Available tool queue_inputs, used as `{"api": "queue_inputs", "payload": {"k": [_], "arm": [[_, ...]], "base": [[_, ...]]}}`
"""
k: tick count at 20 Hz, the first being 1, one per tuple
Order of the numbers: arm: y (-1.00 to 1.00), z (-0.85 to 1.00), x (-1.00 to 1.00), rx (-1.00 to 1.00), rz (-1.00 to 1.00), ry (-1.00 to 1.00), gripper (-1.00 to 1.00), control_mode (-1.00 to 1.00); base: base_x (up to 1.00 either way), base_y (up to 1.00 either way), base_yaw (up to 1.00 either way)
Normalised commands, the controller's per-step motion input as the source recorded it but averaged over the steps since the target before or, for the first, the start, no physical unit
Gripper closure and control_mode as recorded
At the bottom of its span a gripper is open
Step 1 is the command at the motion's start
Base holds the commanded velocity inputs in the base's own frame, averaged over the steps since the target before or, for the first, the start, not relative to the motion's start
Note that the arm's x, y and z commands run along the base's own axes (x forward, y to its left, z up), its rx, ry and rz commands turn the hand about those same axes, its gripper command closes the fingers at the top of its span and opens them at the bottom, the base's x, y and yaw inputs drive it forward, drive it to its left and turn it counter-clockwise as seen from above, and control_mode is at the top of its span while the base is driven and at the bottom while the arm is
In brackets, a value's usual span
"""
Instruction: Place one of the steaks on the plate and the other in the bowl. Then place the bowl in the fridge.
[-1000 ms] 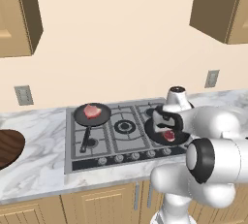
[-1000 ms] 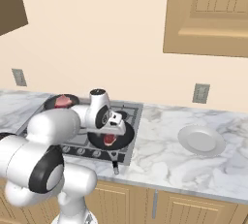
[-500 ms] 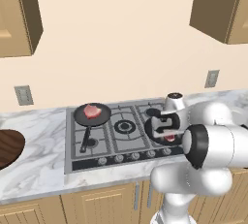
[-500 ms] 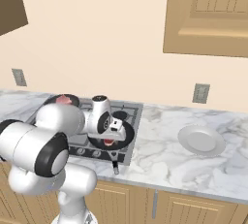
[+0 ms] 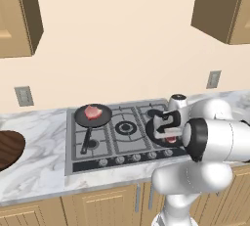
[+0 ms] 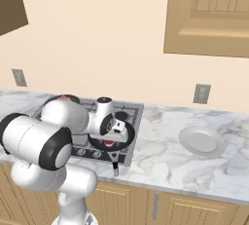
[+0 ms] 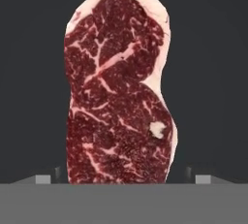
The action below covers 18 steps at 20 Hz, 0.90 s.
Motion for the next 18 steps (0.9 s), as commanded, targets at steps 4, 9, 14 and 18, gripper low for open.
{"api": "queue_inputs", "payload": {"k": [4,9,14,18], "arm": [[-0.01,-0.11,0.16,0.0,0.0,-0.01,-1.0,-1.0],[0.0,-0.11,0.34,0.0,-0.01,-0.08,-1.0,-1.0],[0.0,-0.01,0.02,0.0,0.0,-0.03,1.0,-1.0],[0.0,0.0,0.0,0.0,0.0,-0.03,1.0,-1.0]], "base": [[0.0,0.0,0.0],[0.0,0.0,0.0],[0.0,0.0,0.0],[0.0,0.0,0.0]]}}
